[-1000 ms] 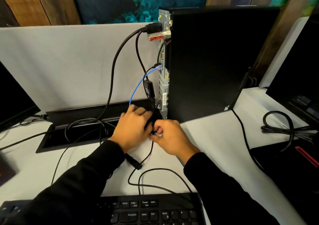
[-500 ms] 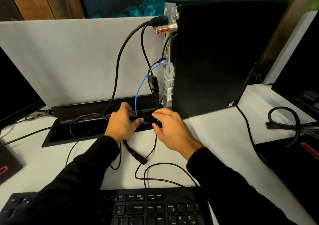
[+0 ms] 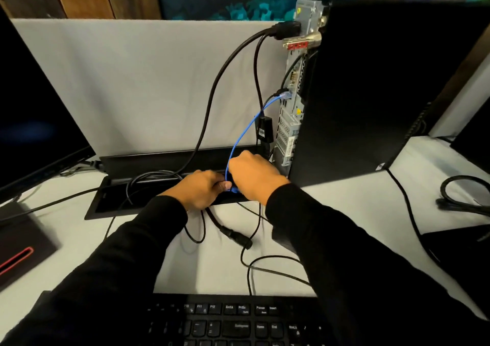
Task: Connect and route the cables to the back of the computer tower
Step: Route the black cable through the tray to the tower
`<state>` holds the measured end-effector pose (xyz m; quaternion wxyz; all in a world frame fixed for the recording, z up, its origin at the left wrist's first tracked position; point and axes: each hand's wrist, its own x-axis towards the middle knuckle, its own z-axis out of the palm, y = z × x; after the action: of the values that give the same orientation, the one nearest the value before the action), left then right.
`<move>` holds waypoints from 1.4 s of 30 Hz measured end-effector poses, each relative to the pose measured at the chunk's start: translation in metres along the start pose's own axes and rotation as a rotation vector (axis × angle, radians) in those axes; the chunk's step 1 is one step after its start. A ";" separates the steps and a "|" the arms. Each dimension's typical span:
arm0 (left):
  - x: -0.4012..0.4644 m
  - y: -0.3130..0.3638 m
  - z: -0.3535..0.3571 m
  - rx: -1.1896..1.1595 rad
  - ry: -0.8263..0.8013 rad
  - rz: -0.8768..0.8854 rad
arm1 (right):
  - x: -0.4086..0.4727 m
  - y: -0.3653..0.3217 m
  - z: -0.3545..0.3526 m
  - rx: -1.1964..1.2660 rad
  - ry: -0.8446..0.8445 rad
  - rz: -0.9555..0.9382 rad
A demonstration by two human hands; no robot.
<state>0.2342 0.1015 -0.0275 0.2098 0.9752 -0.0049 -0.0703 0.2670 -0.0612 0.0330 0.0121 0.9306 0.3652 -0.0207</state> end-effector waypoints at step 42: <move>0.029 0.021 0.020 0.039 0.160 -0.071 | -0.130 0.104 0.035 0.329 0.030 0.216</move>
<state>0.2602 0.0733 -0.0412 0.1878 0.9812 0.0451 0.0005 0.2412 -0.2271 0.0050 -0.1432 0.9540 0.2551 -0.0649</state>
